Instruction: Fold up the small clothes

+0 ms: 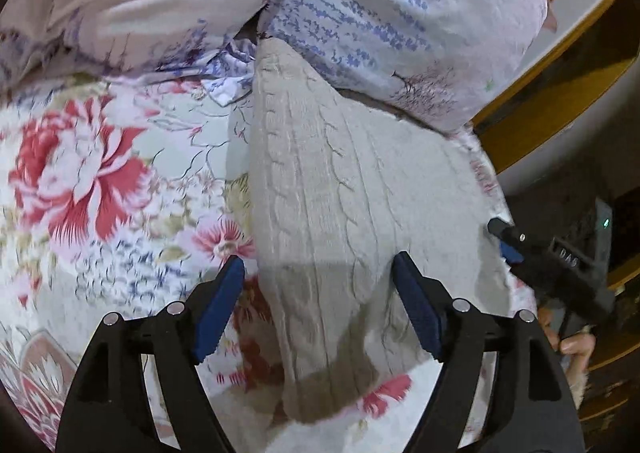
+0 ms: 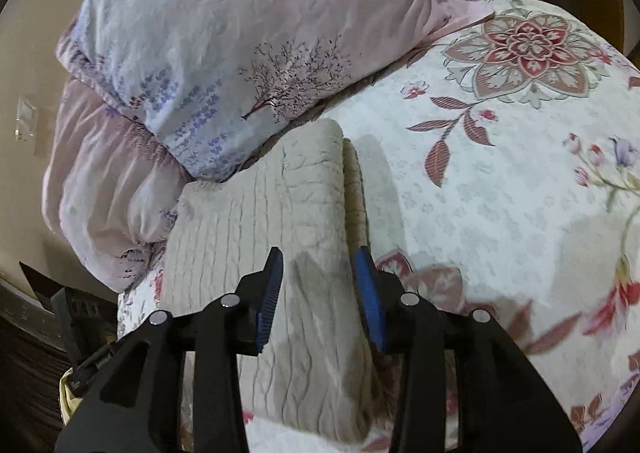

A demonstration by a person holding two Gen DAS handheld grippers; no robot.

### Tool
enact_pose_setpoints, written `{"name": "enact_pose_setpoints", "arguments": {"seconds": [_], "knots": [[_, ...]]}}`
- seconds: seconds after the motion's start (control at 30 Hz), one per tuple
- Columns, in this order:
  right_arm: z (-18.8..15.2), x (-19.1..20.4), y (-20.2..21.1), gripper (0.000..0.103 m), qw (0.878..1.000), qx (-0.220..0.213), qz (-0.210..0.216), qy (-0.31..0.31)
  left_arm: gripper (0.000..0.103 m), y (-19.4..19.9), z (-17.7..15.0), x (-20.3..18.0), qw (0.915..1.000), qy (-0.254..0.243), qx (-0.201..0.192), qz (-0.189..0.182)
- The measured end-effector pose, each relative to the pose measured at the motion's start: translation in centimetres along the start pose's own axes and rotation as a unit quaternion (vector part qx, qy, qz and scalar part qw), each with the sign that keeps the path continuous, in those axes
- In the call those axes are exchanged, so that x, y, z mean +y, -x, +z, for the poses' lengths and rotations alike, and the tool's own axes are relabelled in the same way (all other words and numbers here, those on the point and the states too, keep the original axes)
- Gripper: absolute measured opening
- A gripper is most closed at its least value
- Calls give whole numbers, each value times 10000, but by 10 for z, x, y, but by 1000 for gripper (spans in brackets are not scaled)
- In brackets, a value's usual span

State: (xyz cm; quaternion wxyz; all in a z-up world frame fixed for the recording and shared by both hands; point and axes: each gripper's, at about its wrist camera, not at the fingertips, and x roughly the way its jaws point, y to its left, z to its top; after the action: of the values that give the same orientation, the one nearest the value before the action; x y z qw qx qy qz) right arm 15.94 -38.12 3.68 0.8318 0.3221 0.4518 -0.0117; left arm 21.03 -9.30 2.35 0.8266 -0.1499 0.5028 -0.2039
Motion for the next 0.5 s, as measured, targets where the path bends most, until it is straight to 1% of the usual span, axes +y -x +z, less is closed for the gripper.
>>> {"name": "enact_pose_setpoints", "arguments": {"seconds": [0.07, 0.1, 0.17, 0.27, 0.43, 0.5], "knots": [[0, 4, -4, 12, 9998, -49, -97, 142, 81, -3, 2, -6, 9997, -162, -13, 171], [0, 6, -2, 10, 9995, -173, -167, 202, 81, -4, 2, -8, 9995, -229, -25, 226], [0, 3, 1, 9, 9992, -272, -213, 178, 82, -5, 3, -12, 9989, -341, -48, 321], [-1, -5, -3, 9, 9994, -230, -270, 51, 83, -8, 2, -16, 9983, -428, -45, 405], [-6, -9, -10, 9, 9985, -227, -490, 32, 85, -13, 4, -16, 9984, -421, -14, 383], [-8, -13, -13, 10, 9985, -233, -497, -8, 86, -14, 3, -14, 9986, -395, 9, 350]]}}
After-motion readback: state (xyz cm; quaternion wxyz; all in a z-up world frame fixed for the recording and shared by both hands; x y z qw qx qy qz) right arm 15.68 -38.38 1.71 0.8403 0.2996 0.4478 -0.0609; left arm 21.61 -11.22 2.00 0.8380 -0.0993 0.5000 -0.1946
